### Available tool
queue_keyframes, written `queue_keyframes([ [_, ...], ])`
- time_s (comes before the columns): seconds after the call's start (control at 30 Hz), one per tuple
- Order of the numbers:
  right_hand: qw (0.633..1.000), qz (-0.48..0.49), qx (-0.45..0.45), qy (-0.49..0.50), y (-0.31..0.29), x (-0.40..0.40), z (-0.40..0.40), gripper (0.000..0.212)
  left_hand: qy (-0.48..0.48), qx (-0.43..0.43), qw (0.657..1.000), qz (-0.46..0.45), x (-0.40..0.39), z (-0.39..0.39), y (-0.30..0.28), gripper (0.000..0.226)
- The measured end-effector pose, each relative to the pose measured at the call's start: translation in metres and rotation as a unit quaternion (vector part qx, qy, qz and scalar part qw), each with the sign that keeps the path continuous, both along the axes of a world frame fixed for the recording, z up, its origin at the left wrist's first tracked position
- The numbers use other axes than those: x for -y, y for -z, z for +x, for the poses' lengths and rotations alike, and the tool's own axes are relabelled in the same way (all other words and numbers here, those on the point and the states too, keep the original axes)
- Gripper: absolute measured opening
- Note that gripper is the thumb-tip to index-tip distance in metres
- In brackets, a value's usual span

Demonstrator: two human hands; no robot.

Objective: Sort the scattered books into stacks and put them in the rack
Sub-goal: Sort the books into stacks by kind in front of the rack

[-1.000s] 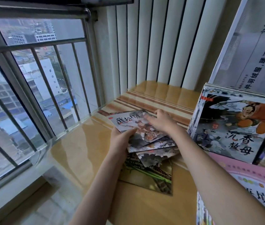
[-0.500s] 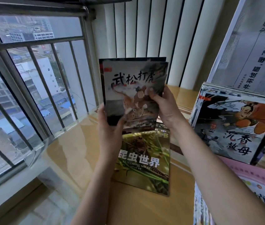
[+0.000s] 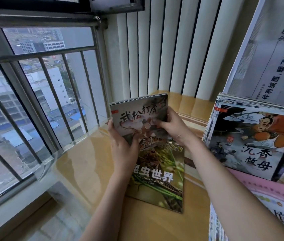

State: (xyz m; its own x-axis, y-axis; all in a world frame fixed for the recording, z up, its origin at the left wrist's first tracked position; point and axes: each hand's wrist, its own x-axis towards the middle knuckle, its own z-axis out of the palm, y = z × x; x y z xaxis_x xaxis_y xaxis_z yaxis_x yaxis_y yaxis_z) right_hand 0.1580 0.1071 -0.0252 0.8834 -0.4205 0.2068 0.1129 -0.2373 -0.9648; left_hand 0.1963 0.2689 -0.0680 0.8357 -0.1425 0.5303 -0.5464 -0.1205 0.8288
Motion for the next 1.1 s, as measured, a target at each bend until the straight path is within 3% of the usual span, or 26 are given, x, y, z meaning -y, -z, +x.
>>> queue_keyframes([
  [0.17, 0.993, -0.082, 0.065, 0.063, -0.027, -0.024, -0.009, 0.031, -0.005, -0.016, 0.999, -0.049, -0.001, -0.011, -0.009, 0.093],
  [0.3, 0.973, -0.124, 0.113, 0.158, -0.045, -0.024, -0.045, 0.059, 0.023, -0.013, 0.998, -0.057, 0.016, -0.040, -0.029, 0.098],
  [0.37, 0.959, -0.129, 0.136, 0.212, -0.055, -0.013, -0.071, 0.060, 0.070, 0.018, 0.994, -0.078, 0.033, -0.059, -0.045, 0.096],
  [0.47, 0.927, -0.140, 0.177, 0.300, -0.068, 0.006, -0.116, 0.058, 0.121, 0.074, 0.988, -0.067, 0.065, -0.085, -0.070, 0.097],
  [0.53, 0.880, -0.189, 0.185, 0.396, -0.062, 0.019, -0.145, 0.059, 0.148, 0.121, 0.980, -0.046, 0.089, -0.100, -0.076, 0.094],
  [0.63, 0.827, -0.222, 0.118, 0.503, -0.025, 0.044, -0.178, 0.063, 0.174, 0.127, 0.976, 0.010, 0.119, -0.121, -0.055, 0.091],
  [0.73, 0.797, -0.222, -0.065, 0.558, 0.010, 0.057, -0.191, 0.064, 0.098, 0.112, 0.973, 0.174, 0.137, -0.124, -0.002, 0.079],
  [0.8, 0.758, -0.238, -0.142, 0.591, 0.014, 0.055, -0.190, 0.061, 0.136, 0.068, 0.951, 0.270, 0.140, -0.120, 0.021, 0.073],
  [0.83, 0.745, -0.253, -0.155, 0.598, 0.013, 0.053, -0.188, 0.060, 0.169, 0.057, 0.947, 0.268, 0.142, -0.117, 0.025, 0.074],
  [1.0, 0.714, -0.307, -0.126, 0.616, 0.010, 0.050, -0.182, 0.060, 0.218, 0.051, 0.955, 0.195, 0.140, -0.118, 0.015, 0.072],
  [1.1, 0.735, -0.372, -0.031, 0.566, 0.006, 0.049, -0.182, 0.034, 0.180, 0.056, 0.966, 0.177, 0.130, -0.121, 0.009, 0.058],
])
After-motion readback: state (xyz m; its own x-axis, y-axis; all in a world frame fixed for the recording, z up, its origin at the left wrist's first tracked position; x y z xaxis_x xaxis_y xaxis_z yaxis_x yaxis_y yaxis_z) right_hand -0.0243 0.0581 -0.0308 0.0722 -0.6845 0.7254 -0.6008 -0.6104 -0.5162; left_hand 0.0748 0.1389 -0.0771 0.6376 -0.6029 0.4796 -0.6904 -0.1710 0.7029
